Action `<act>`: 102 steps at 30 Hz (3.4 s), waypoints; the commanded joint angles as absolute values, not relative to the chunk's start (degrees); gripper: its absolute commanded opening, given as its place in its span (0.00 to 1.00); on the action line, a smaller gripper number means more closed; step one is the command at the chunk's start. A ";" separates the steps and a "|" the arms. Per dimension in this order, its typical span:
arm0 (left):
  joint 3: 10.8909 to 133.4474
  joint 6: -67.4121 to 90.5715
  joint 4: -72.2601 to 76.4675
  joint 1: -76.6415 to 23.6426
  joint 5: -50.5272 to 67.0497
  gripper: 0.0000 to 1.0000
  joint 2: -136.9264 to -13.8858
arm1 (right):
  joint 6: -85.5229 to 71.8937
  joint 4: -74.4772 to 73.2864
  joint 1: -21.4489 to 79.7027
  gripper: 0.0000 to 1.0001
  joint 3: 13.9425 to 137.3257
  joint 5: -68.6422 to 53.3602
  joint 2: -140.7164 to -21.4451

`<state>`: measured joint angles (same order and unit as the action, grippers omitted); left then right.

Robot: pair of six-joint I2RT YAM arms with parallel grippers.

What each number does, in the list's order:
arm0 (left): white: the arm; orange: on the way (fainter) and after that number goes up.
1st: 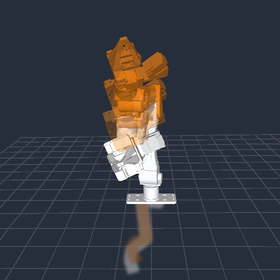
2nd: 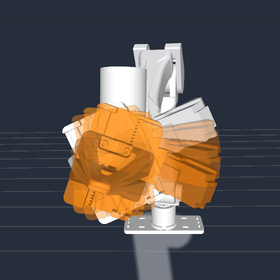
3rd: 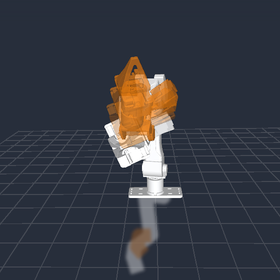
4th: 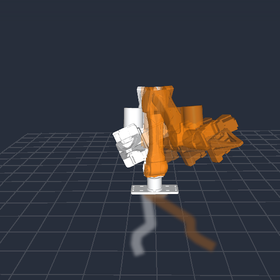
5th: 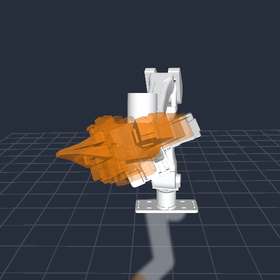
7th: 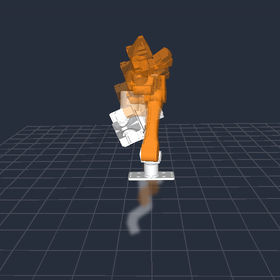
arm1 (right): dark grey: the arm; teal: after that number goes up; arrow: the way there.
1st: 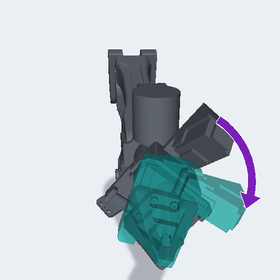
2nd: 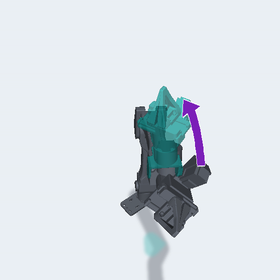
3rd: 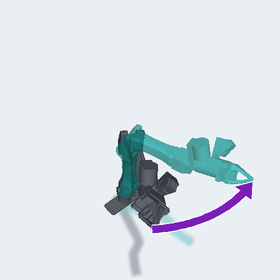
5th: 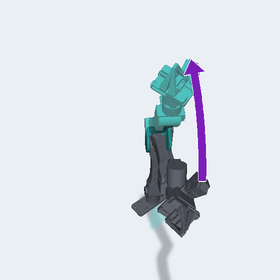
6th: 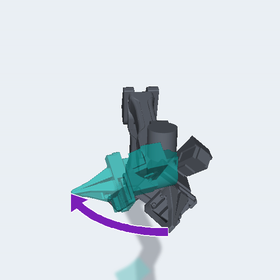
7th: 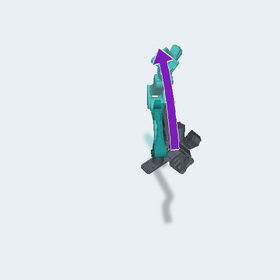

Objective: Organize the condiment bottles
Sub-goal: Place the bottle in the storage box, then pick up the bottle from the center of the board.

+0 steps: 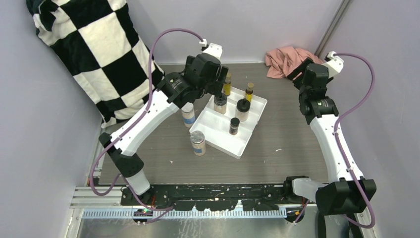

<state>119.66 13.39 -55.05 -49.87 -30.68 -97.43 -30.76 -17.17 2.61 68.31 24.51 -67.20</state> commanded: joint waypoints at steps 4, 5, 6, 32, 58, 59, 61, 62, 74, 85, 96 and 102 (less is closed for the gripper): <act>114.59 24.37 -58.36 -42.15 -25.70 0.90 -98.79 | -30.19 -20.01 3.51 0.73 70.96 22.39 -63.65; 114.71 25.36 -59.31 -41.49 -25.18 0.90 -99.45 | -30.15 -20.19 3.69 0.73 70.82 22.39 -63.23; 114.62 25.88 -60.01 -40.96 -24.98 0.90 -99.75 | -30.15 -20.28 3.78 0.73 70.65 22.22 -62.75; 104.24 30.86 -63.53 -32.85 -16.55 0.85 -103.91 | -29.24 -20.42 7.57 0.73 69.24 24.52 -63.84; 100.97 30.62 -61.66 -31.80 -17.73 0.84 -106.17 | -29.62 -18.11 7.66 0.73 66.63 24.26 -64.20; 100.80 30.57 -61.57 -31.75 -17.67 0.84 -106.17 | -29.72 -18.06 7.67 0.73 66.62 24.26 -64.24; 100.45 30.50 -61.33 -31.60 -17.60 0.84 -106.24 | -29.71 -17.93 7.68 0.73 66.46 24.26 -64.25; 100.27 30.48 -61.15 -31.49 -17.47 0.84 -106.26 | -29.76 -17.85 7.66 0.73 66.37 24.32 -64.31; 99.45 29.80 -60.03 -31.09 -15.48 0.49 -107.13 | -29.79 -17.31 7.69 0.73 65.85 24.70 -64.46; 100.06 28.83 -61.10 -31.11 -16.20 0.00 -104.44 | -29.36 -17.14 7.65 0.73 66.30 26.19 -64.07; 103.38 27.57 -63.60 -31.31 -15.83 0.00 -97.72 | -29.79 -17.83 7.68 0.73 67.05 26.19 -64.00; 106.29 26.77 -65.92 -32.19 -15.93 0.00 -95.13 | -29.71 -18.08 7.74 0.73 67.32 26.52 -63.94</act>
